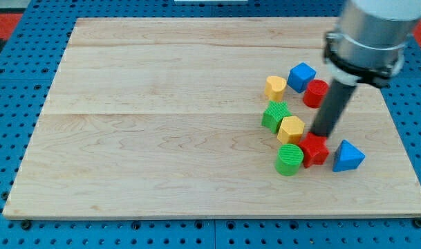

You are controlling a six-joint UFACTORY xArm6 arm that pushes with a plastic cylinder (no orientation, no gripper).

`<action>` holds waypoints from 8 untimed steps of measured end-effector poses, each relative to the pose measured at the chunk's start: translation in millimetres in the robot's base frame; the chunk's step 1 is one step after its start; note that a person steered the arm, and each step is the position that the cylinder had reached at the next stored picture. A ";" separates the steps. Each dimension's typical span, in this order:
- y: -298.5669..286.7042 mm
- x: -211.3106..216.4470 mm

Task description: Push the yellow hexagon to the bottom center

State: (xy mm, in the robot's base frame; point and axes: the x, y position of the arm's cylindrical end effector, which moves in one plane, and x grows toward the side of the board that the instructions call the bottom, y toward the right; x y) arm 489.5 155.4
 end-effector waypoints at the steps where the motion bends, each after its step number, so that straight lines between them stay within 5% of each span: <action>1: 0.0 -2.6; 5: 3.9 -22.7; 8: -59.9 18.6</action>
State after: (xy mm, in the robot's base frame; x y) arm 508.2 95.5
